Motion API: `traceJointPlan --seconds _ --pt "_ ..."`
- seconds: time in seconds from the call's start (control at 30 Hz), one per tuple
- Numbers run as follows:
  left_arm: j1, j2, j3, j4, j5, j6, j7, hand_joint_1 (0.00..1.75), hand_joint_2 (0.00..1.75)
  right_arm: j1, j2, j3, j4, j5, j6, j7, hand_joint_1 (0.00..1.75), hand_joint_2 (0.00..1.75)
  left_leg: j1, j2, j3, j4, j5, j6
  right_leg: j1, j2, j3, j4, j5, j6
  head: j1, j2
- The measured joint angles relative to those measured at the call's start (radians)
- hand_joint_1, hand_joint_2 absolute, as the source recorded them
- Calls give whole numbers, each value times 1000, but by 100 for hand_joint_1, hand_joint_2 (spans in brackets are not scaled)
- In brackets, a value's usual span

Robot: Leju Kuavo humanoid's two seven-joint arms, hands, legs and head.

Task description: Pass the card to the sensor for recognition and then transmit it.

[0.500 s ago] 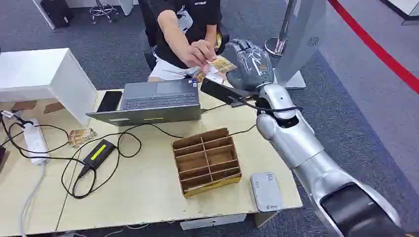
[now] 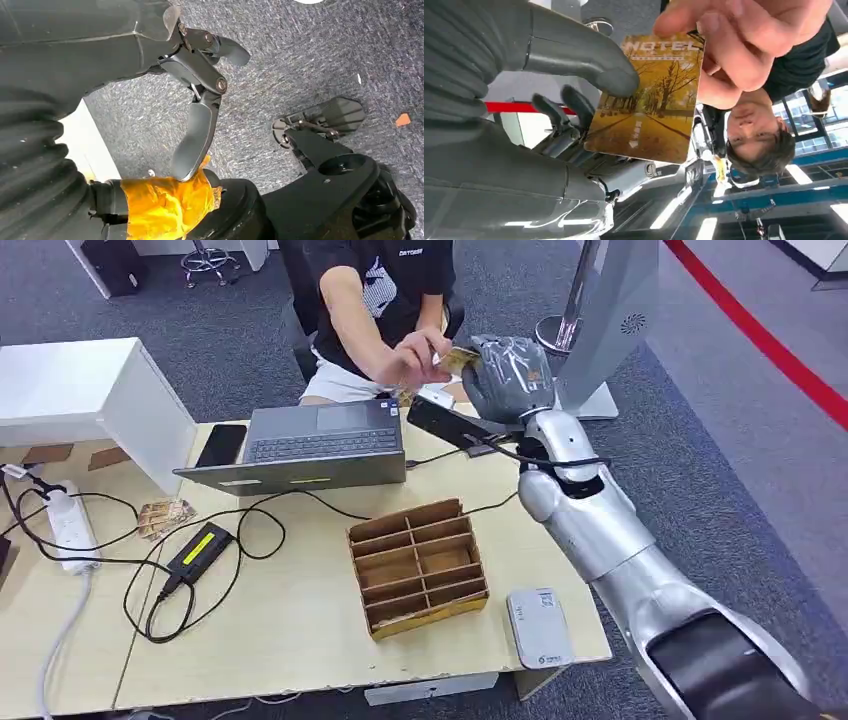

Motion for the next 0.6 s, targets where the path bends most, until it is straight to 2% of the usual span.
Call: traceJointPlan --seconds 0.23,0.37,0.5,0.6 --pt "2 0 0 0 0 1 0 0 175 4 0 0 -19 -5 -3 -13 175 175 0 0 0 0 0 0 0 0 0 0 0 0 0 0" --pt "5 0 0 0 11 7 -6 0 175 39 -8 -1 -73 -23 -19 -45 175 175 0 0 0 0 0 0 0 0 -1 0 0 0 0 0" --pt "19 2 4 0 37 21 -18 0 175 135 -59 -8 -223 -52 -48 -84 175 175 0 -1 -1 0 0 0 0 -1 -1 -1 -1 0 0 0" --pt "38 5 16 0 63 37 -34 0 175 279 -138 -30 -395 -78 -85 -127 175 175 0 -3 -1 0 -2 1 0 -3 -1 -2 -1 1 -1 0"
